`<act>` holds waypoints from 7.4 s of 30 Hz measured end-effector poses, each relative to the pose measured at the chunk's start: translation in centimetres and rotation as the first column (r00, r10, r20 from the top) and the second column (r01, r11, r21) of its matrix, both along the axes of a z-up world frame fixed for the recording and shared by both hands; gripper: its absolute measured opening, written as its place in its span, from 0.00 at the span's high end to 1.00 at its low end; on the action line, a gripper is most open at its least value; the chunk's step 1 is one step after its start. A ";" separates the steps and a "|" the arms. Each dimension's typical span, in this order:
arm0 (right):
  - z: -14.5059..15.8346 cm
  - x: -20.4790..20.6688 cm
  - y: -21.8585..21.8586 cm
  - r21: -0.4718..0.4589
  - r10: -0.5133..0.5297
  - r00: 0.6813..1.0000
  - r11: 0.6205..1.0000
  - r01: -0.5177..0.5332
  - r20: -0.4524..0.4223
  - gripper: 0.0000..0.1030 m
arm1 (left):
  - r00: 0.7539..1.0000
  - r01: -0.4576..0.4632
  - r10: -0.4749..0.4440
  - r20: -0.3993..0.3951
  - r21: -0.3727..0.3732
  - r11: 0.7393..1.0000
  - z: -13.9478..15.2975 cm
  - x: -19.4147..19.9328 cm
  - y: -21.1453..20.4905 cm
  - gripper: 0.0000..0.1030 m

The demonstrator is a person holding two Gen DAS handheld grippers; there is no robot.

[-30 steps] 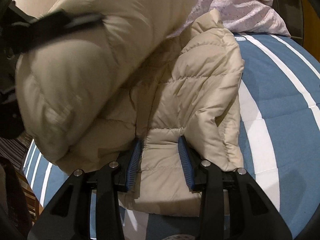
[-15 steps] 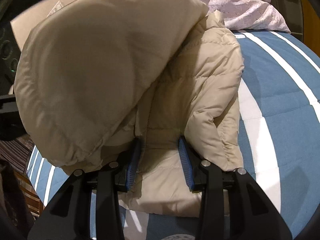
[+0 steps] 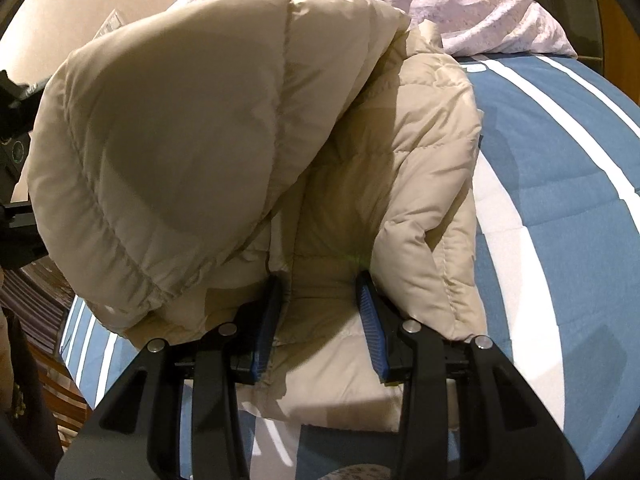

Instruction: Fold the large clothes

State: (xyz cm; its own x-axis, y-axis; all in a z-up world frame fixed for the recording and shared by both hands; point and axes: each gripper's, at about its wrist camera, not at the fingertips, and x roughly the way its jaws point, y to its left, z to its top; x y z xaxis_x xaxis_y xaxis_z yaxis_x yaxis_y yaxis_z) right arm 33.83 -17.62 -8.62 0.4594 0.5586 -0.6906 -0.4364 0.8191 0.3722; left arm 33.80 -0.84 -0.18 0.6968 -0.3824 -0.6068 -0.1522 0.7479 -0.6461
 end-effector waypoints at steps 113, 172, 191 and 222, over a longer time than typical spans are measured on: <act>1.4 1.0 -5.4 -0.174 -0.123 0.991 0.976 0.130 0.051 0.80 | 0.996 -0.072 0.085 0.008 0.619 0.782 0.1 1.4 -0.7 0.38; 3.5 9.7 1.2 -0.276 -0.184 0.965 0.933 0.232 0.189 0.77 | 0.996 -0.070 0.088 0.000 0.612 0.787 -5.4 5.2 0.1 0.29; 3.1 9.8 1.2 -0.267 -0.189 0.963 0.934 0.237 0.193 0.77 | 0.995 -0.103 0.078 0.067 0.658 0.746 -5.9 5.2 -0.4 0.27; 3.8 9.2 0.7 -0.210 -0.167 0.968 0.956 0.206 0.188 0.49 | 0.997 -0.074 0.062 0.042 0.689 0.721 -4.0 9.6 0.9 0.20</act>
State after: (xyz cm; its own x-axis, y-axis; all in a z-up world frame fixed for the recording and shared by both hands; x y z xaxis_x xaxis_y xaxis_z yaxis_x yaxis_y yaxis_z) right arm 43.05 -16.93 -4.82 0.6595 0.2898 -0.6936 -0.3077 0.9459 0.1027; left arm 43.39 0.08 -4.18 0.7156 0.1864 -0.6732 -0.2154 0.9757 0.0412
